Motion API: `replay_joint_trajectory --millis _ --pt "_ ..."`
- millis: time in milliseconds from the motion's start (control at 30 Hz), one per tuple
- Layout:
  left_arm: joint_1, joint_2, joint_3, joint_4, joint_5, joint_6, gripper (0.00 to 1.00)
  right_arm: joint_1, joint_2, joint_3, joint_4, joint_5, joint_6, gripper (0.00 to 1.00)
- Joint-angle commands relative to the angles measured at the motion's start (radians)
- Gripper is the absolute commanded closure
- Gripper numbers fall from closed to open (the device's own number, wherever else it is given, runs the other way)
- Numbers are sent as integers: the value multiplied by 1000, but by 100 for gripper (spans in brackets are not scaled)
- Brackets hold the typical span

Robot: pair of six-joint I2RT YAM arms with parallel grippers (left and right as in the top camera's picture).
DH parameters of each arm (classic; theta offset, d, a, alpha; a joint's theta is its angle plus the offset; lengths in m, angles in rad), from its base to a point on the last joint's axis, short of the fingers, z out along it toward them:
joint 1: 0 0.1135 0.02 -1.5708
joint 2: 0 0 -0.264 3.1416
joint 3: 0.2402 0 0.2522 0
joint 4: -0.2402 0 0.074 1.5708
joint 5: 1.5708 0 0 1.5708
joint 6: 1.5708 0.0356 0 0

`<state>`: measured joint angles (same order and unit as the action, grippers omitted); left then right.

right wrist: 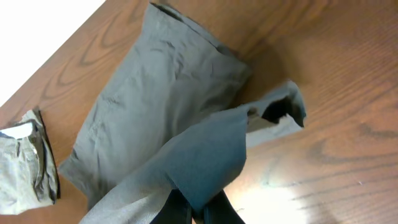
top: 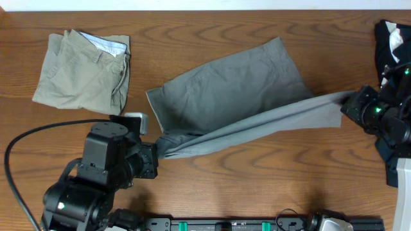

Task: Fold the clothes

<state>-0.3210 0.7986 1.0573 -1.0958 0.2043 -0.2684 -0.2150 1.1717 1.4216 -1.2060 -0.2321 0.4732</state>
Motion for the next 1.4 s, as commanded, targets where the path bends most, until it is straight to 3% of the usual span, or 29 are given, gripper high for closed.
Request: replay_joint_trajectory --millis 0,200,467,733,900,1067,1133,1200,1233,1300,1367 --pt "-6 57 16 9 -52 3 94 -14 34 21 43 24 -6 99" --pt "-5 196 16 69 -158 -8 94 -13 166 21 225 -76 2 99" --pt "-5 383 16 282 -397 -54 94 33 462 21 627 -247 117 99" --pt "-5 624 16 428 -510 -14 94 90 732 21 1024 -344 221 99" --pt "-5 731 16 525 -625 -24 94 128 847 21 1167 -344 273 99" --pt "6 804 16 572 -629 -25 93 140 930 21 1244 -344 320 99" --pt "12 820 16 583 -629 -31 83 141 950 21 1257 -344 320 98" --pt "17 824 16 590 -629 -32 51 140 957 21 1264 -344 314 68" --pt "19 822 16 592 -629 -32 40 139 956 21 1266 -345 292 64" --pt "26 809 16 592 -629 -32 29 133 948 23 1274 -375 233 57" --pt "34 785 17 583 -629 -32 28 127 935 24 1257 -407 177 55"
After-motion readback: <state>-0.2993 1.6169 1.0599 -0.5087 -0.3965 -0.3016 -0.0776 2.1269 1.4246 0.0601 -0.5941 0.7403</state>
